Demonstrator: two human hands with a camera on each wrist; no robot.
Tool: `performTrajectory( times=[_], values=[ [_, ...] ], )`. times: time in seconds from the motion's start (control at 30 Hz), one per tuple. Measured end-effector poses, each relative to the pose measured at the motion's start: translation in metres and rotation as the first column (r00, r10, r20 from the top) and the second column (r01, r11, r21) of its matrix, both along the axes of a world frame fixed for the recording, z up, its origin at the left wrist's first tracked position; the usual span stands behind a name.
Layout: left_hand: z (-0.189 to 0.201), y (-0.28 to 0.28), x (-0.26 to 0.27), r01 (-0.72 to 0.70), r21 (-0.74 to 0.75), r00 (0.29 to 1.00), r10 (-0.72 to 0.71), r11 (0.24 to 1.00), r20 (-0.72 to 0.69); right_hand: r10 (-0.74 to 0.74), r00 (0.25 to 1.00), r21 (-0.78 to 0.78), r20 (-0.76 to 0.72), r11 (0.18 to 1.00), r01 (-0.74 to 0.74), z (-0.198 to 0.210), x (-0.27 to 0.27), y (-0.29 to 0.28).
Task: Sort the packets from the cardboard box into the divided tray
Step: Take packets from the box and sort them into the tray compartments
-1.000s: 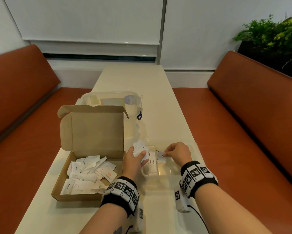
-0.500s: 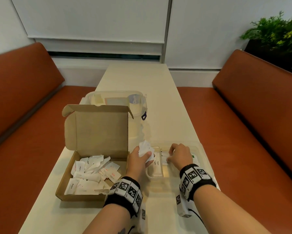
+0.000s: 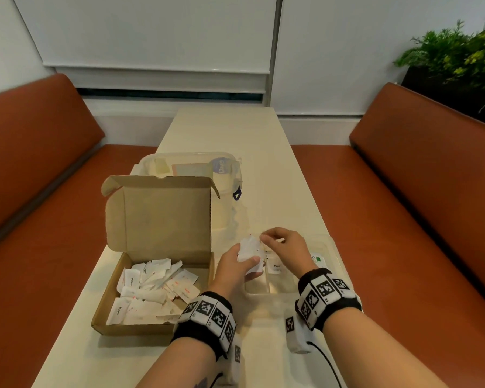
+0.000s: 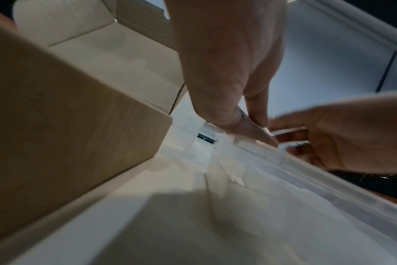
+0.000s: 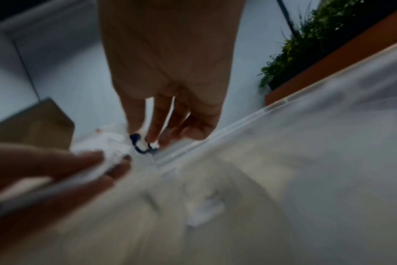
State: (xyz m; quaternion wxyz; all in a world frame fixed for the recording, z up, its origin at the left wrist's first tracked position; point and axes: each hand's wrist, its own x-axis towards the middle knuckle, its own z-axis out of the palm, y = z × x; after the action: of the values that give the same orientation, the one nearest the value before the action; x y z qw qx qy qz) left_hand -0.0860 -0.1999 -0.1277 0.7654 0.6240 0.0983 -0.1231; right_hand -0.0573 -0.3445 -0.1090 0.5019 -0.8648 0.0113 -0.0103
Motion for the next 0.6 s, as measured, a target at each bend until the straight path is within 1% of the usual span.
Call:
performTrajectory(
  times=[0.03,0.07,0.13,0.23,0.3,0.37,0.43,0.5,0.6],
  values=[
    [0.002,-0.002,-0.001,0.034,0.001,0.999,-0.034,0.999,0.003,0.049,0.999,0.046,-0.021,0.998,-0.048,0.005,-0.001,0.002],
    [0.004,-0.005,-0.002,0.061,-0.002,0.998,-0.061,0.998,0.007,0.090,0.995,0.056,-0.043,0.995,-0.087,0.009,-0.002,0.003],
    [0.008,-0.010,-0.004,0.088,-0.017,0.996,-0.088,0.996,0.016,0.113,0.992,0.046,-0.064,0.993,-0.110,0.014,-0.002,0.002],
    [0.011,-0.015,-0.004,0.080,-0.048,0.997,-0.079,0.996,0.017,0.038,0.998,0.113,-0.054,0.993,-0.032,0.017,-0.003,-0.005],
    [0.011,-0.017,-0.005,0.071,-0.072,0.997,-0.070,0.995,0.020,-0.028,0.998,0.126,-0.048,0.991,0.034,0.018,-0.003,-0.011],
    [0.010,-0.019,-0.004,0.041,-0.090,0.999,-0.040,0.995,0.012,-0.081,0.995,0.155,-0.051,0.984,0.088,0.019,-0.003,-0.017],
    [0.010,-0.021,-0.003,-0.026,-0.098,1.000,0.025,0.995,-0.009,-0.104,0.994,0.202,-0.042,0.973,0.110,0.020,-0.005,-0.023],
    [0.009,-0.023,-0.002,-0.089,-0.112,0.996,0.087,0.990,-0.023,-0.086,0.996,0.270,-0.039,0.958,0.093,0.022,-0.006,-0.030],
    [0.009,-0.026,-0.001,-0.098,-0.103,0.995,0.099,0.990,0.004,-0.026,0.997,0.393,-0.068,0.918,0.051,0.026,-0.009,-0.037]
  ],
)
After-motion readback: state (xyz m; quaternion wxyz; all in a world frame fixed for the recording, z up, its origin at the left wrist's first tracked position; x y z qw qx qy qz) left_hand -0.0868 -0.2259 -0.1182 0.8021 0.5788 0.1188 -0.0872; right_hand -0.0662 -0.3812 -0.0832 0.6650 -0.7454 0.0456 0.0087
